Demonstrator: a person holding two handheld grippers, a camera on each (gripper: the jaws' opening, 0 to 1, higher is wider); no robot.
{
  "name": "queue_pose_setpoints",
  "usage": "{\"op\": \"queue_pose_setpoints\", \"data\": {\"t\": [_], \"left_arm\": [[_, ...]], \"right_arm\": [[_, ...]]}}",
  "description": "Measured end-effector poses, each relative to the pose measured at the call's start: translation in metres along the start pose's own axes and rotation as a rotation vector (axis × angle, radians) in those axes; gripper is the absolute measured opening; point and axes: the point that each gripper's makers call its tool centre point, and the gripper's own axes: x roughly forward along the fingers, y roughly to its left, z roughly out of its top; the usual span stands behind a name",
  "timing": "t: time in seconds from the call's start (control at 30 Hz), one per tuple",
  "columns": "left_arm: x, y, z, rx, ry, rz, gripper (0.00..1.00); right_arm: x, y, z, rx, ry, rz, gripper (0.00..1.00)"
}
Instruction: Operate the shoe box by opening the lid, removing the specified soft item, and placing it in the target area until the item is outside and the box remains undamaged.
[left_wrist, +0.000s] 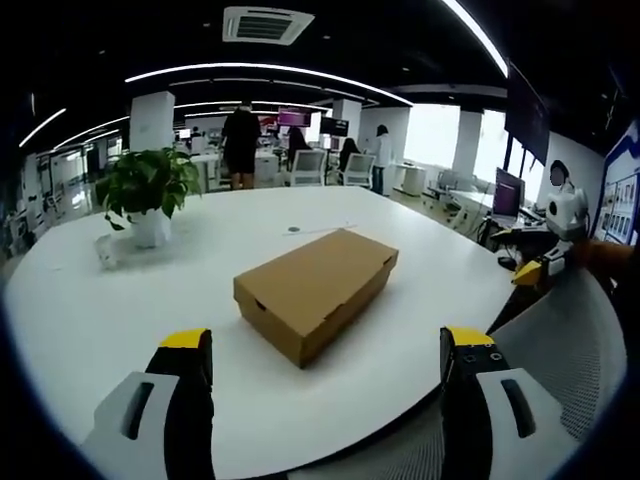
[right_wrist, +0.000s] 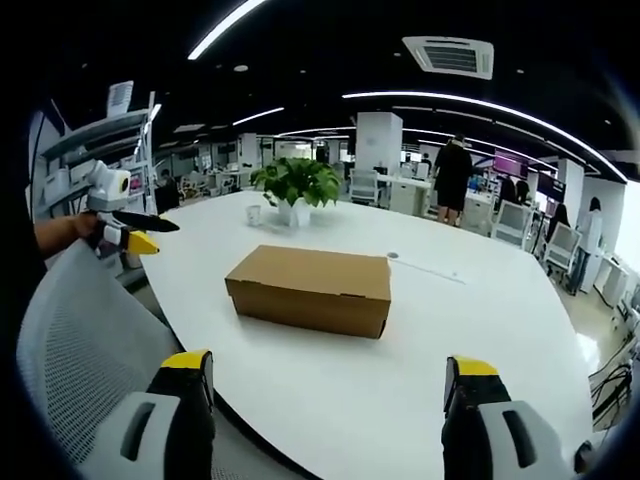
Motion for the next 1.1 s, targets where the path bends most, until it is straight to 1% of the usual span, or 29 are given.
{"op": "queue_pose_setpoints", "data": {"t": [0.1, 0.3, 0.4, 0.67, 1.0, 1.07, 1.1], "left_arm": [[0.003, 0.000, 0.000, -0.002, 0.008, -0.007, 0.98], [0.010, 0.003, 0.003, -0.003, 0.005, -0.010, 0.96], [0.014, 0.004, 0.005, -0.012, 0.001, -0.022, 0.94], [0.026, 0.007, 0.006, -0.023, 0.003, -0.039, 0.94], [0.044, 0.013, 0.002, -0.035, 0.020, -0.053, 0.92], [0.047, 0.014, 0.000, -0.024, 0.029, -0.049, 0.92], [0.049, 0.014, -0.001, -0.002, 0.039, -0.049, 0.92]], "right_arm": [[0.000, -0.002, 0.001, -0.004, 0.002, 0.000, 0.96], [0.004, -0.006, 0.001, -0.011, 0.012, 0.011, 0.96], [0.009, -0.009, 0.002, -0.024, 0.020, 0.020, 0.96], [0.021, -0.016, 0.004, -0.029, 0.019, 0.036, 0.95], [0.047, -0.020, 0.011, -0.042, 0.011, 0.075, 0.95], [0.053, -0.021, 0.011, -0.047, 0.019, 0.078, 0.95], [0.054, -0.022, 0.011, -0.047, 0.019, 0.080, 0.95]]}}
